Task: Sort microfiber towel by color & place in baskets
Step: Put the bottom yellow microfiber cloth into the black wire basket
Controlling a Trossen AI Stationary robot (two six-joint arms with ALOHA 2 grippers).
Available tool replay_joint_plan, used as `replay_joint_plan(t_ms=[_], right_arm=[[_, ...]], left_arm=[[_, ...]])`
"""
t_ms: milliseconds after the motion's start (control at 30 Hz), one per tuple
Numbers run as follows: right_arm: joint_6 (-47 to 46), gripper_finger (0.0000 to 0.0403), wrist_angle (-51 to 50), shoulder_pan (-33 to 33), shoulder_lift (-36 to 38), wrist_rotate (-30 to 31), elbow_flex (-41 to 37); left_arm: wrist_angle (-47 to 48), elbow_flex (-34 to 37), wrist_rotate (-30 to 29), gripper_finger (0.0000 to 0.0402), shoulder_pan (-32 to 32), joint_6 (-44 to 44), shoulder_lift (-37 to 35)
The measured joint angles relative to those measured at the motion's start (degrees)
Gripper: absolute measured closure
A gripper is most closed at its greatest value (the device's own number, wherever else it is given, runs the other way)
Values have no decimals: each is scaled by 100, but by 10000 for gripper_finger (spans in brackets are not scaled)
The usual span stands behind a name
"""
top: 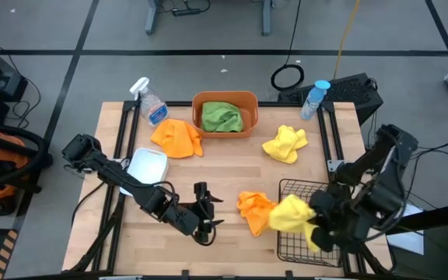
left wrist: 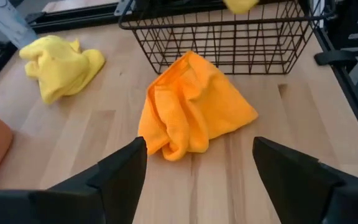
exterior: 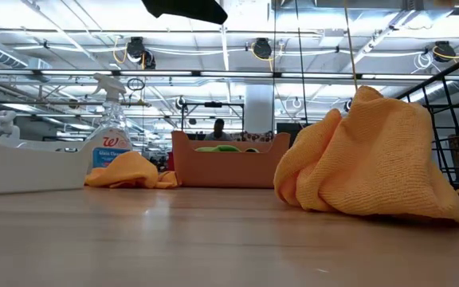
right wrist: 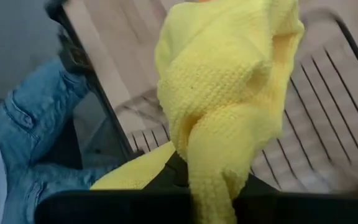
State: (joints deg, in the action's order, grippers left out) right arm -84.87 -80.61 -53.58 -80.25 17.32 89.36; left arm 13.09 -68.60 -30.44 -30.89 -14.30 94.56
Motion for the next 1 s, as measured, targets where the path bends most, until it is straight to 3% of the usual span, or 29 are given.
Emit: replay_joint_plan(t_ms=[233,400,1000], right_arm=[[-1108,403,-943,-296,79,-440,0],[-1139,403,-943,-307,31,-187,-20],[758,402,-955,310,-774,-114,-276]], left_arm=[[-12,0,-4,105,0,8,0],[-12,0,-3,105,10,11,0],[-71,0,2,105,11,-19,2]])
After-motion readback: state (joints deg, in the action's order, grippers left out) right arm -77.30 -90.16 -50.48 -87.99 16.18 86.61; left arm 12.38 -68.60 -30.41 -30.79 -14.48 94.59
